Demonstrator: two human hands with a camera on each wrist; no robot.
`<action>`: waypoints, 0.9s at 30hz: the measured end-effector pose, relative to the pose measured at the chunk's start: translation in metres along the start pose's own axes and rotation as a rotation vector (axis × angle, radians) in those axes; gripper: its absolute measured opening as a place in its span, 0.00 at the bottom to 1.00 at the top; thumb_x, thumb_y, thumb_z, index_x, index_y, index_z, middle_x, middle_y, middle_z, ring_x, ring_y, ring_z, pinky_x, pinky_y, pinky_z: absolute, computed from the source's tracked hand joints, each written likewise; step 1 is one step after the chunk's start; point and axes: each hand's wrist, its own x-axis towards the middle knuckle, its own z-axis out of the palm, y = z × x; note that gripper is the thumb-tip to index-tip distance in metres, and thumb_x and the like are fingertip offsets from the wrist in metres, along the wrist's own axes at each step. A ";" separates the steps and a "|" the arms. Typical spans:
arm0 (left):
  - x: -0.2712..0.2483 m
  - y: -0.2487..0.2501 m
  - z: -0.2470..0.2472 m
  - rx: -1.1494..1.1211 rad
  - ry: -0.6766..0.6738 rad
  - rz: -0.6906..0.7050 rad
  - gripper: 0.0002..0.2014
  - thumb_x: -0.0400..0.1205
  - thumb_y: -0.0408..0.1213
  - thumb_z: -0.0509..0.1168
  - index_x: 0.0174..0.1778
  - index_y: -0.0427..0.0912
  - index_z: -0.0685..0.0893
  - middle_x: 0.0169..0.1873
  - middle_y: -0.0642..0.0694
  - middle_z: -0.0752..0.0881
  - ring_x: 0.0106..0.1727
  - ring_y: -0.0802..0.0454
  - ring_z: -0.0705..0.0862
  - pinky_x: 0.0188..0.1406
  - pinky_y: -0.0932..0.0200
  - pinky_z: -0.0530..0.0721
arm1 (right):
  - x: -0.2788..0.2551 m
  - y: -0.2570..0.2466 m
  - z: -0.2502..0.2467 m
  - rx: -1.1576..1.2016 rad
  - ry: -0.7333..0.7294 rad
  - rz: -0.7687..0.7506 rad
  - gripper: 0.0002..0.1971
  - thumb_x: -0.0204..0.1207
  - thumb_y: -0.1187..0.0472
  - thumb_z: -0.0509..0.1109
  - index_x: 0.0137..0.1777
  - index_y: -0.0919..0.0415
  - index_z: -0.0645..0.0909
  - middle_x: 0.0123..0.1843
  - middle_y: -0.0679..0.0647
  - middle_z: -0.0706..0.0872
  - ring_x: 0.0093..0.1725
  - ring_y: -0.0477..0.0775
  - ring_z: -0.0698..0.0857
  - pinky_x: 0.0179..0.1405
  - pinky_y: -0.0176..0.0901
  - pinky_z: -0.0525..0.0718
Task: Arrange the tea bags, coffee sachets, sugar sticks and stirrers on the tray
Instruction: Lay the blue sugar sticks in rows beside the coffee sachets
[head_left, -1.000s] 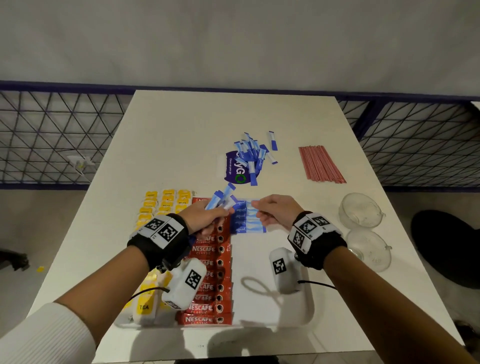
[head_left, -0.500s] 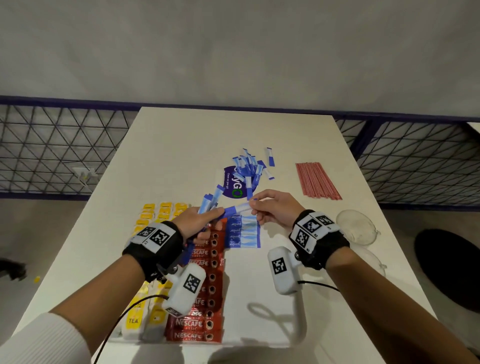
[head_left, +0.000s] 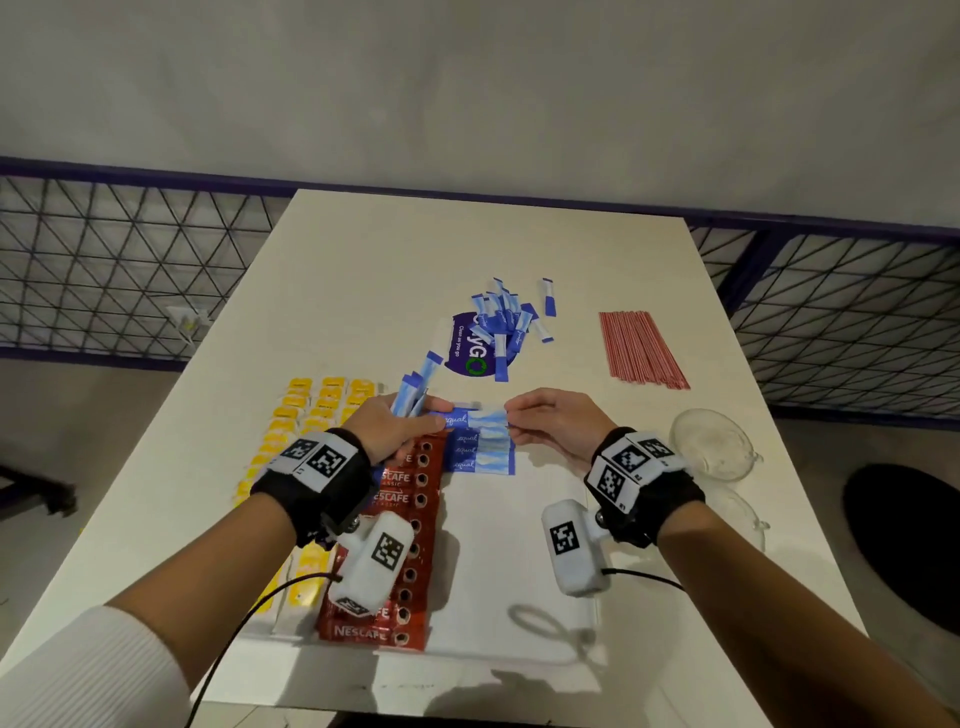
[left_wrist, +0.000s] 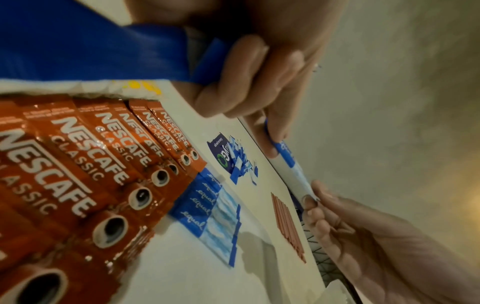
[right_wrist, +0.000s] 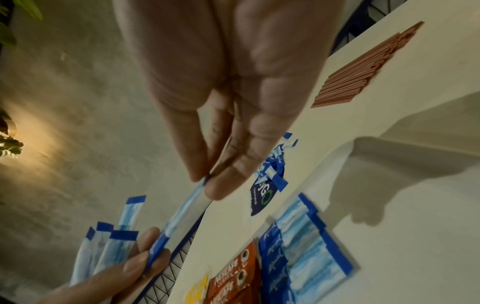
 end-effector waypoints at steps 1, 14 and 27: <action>-0.001 -0.002 0.003 0.014 0.017 0.008 0.14 0.79 0.36 0.68 0.28 0.51 0.79 0.07 0.53 0.69 0.09 0.61 0.63 0.12 0.71 0.65 | -0.001 0.003 0.000 -0.009 0.006 -0.001 0.07 0.74 0.78 0.67 0.40 0.67 0.79 0.30 0.59 0.82 0.22 0.43 0.83 0.29 0.30 0.85; 0.000 -0.023 0.010 0.256 0.069 -0.081 0.16 0.79 0.46 0.67 0.29 0.45 0.71 0.20 0.48 0.70 0.20 0.53 0.66 0.20 0.65 0.65 | -0.008 0.039 0.004 -0.088 0.007 0.207 0.09 0.75 0.77 0.66 0.35 0.68 0.76 0.30 0.61 0.78 0.15 0.43 0.78 0.20 0.31 0.81; 0.013 -0.025 0.013 0.585 -0.021 -0.006 0.16 0.82 0.46 0.62 0.30 0.46 0.72 0.26 0.49 0.72 0.28 0.55 0.70 0.24 0.65 0.62 | -0.007 0.063 0.005 -0.079 0.165 0.338 0.10 0.73 0.79 0.68 0.33 0.70 0.77 0.18 0.56 0.81 0.14 0.45 0.78 0.17 0.32 0.79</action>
